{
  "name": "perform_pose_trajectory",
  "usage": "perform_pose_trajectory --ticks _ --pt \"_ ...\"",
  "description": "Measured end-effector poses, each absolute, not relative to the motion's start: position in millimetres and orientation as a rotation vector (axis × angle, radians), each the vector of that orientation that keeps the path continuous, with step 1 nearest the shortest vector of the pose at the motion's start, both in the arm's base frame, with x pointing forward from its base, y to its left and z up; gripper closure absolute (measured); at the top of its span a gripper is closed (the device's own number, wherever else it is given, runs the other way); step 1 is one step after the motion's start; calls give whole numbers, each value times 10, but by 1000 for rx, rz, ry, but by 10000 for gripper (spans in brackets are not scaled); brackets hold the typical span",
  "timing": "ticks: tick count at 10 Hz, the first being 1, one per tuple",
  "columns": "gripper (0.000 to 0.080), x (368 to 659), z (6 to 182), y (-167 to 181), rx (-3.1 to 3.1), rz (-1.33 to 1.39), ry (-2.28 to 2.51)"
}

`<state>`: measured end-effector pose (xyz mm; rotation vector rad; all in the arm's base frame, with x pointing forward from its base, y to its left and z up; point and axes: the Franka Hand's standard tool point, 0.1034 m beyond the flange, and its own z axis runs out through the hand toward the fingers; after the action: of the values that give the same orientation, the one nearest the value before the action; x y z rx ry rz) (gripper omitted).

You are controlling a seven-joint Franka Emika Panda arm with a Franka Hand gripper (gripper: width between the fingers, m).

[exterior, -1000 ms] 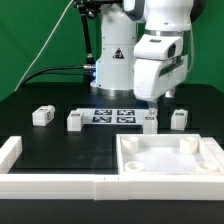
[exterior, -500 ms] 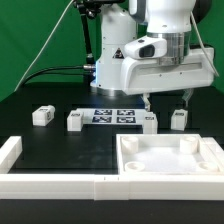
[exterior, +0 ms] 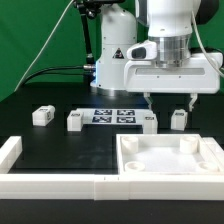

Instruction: Assemble one leg

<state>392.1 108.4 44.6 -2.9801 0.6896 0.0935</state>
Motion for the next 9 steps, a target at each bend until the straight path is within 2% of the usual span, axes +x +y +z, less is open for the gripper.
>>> perform_pose_trajectory --ticks 6,9 --pt "151 3833 420 1174 -3003 177 604" --pt "151 3797 448 1209 -2920 635 538"
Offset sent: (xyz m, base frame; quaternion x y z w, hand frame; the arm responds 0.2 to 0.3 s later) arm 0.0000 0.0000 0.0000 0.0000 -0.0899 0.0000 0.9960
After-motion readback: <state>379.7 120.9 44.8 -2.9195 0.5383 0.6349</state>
